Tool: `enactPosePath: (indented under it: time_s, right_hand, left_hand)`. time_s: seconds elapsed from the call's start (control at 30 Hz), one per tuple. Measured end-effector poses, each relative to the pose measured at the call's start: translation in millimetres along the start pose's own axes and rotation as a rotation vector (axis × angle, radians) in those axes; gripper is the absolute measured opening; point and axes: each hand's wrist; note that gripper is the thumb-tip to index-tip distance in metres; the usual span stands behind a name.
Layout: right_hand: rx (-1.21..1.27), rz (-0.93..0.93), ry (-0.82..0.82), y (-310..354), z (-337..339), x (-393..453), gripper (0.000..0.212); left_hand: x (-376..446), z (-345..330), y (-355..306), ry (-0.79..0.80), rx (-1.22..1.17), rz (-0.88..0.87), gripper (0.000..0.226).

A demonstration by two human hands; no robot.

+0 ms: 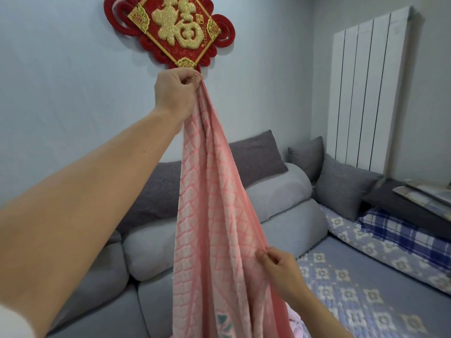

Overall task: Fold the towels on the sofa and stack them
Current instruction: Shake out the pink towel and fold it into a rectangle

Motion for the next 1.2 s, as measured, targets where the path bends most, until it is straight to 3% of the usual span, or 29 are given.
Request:
enactPosePath:
  time_s: [0.13, 0.33, 0.47, 0.57, 0.63, 0.67, 0.73, 0.77, 0.87, 0.9, 0.97, 1.03, 1.2]
  right_hand:
    - [-0.01, 0.032, -0.193, -17, 13, 1, 0.044]
    - [-0.02, 0.006, -0.349, -15, 33, 5, 0.031]
    - [-0.136, 0.17, -0.483, 38, 75, 44, 0.023]
    - [-0.021, 0.295, -0.62, 107, 118, 83, 0.022]
    - [-0.117, 0.384, -0.528, 143, 129, 103, 0.023]
    - [-0.253, 0.373, -0.383, 152, 130, 114, 0.019]
    - [-0.455, 0.25, -0.087, 160, 129, 124, 0.016]
    - [-0.489, 0.22, -0.051, 159, 126, 125, 0.018]
    - [-0.579, 0.339, -0.471, 143, 108, 119, 0.019]
    - [-0.582, 0.374, -0.464, 130, 93, 112, 0.019]
    - [-0.627, 0.34, -0.143, 92, 61, 96, 0.012]
    - [-0.633, 0.194, 0.131, 44, 39, 70, 0.01]
    - [-0.652, -0.084, 0.358, -77, -10, -6, 0.031]
  left_hand:
    - [0, 12, 18, -0.009, 0.043, 0.032, 0.016]
    - [-1, 23, 47, -0.057, 0.097, 0.086, 0.017]
    - [5, 37, 65, -0.153, 0.071, 0.173, 0.017]
    - [13, 54, 80, -0.245, 0.007, 0.247, 0.015]
    - [18, 69, 90, -0.33, -0.059, 0.296, 0.014]
    - [18, 76, 95, -0.373, -0.09, 0.324, 0.016]
    - [8, 91, 112, -0.423, -0.121, 0.383, 0.019]
    - [-1, 95, 122, -0.416, -0.132, 0.397, 0.018]
    - [-40, 102, 154, -0.399, -0.164, 0.438, 0.009]
    - [-55, 107, 164, -0.43, -0.2, 0.483, 0.011]
    - [-90, 121, 189, -0.501, -0.241, 0.598, 0.019]
    - [-134, 141, 220, -0.486, -0.185, 0.657, 0.019]
    - [-269, 177, 283, -0.343, 0.023, 0.796, 0.019]
Point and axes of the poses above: each hand's wrist, its own x-axis towards the middle knuckle, its own z-axis out of the back of the hand, y = z × x, and after that the axes turned 2 degrees about x, right-handed
